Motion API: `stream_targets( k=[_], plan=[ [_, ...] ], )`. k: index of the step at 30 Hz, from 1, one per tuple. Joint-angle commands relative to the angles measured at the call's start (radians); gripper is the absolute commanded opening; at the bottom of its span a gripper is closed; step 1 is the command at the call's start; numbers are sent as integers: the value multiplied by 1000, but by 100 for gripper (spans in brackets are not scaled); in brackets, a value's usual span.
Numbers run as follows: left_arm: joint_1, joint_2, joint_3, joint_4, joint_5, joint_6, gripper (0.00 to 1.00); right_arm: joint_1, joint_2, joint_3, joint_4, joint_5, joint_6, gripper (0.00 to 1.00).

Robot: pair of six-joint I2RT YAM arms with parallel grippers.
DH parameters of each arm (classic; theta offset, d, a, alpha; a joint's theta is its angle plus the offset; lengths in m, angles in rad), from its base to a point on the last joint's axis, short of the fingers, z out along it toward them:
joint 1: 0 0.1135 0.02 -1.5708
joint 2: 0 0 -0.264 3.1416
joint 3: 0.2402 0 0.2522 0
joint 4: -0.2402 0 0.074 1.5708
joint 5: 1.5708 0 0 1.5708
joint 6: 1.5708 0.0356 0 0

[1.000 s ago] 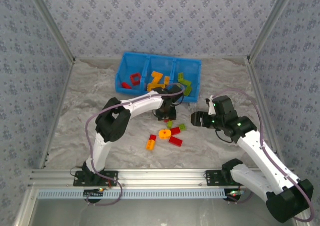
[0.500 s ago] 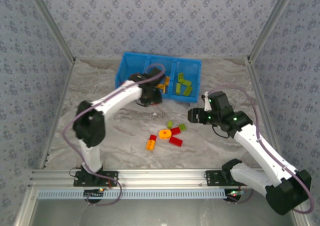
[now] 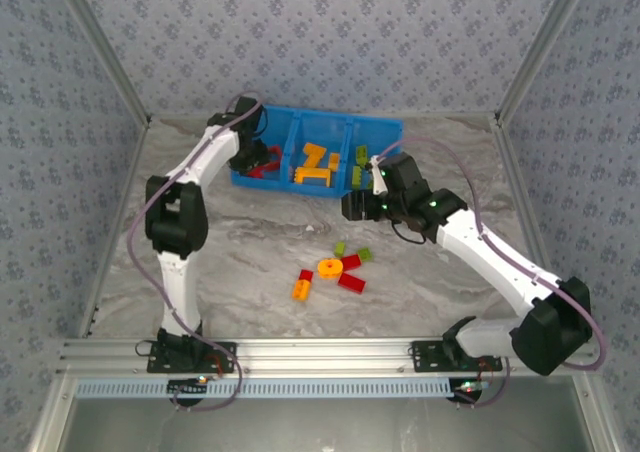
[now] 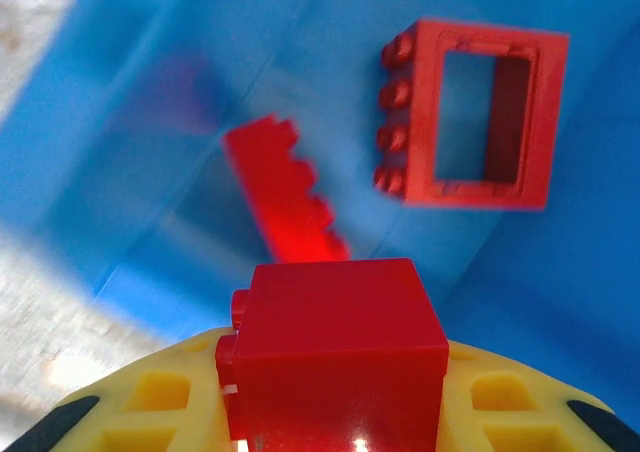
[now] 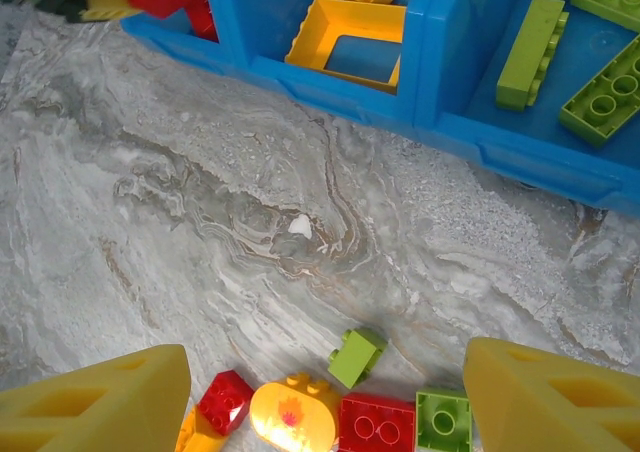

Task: Sort the legos into containers by color

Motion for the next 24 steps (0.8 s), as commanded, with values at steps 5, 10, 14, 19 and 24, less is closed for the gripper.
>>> stream_targets(
  k=[5,10,14,19,24],
  plan=[
    [-2,171,304,-143,80,22,33,5,-4,19,-33,39,-9,75],
    [-18,141,213,-124,103,-24,33,-2,-17,0,-52,55,-2,75],
    [-29,92,98,-78,122,-76,35,-6,-10,-19,-120,119,6,75],
    [-32,93,78,-85,120,-77,53,28,-10,-59,-242,214,23,74],
    [-34,75,132,-118,89,-54,63,81,0,-103,-255,244,51,73]
  ],
)
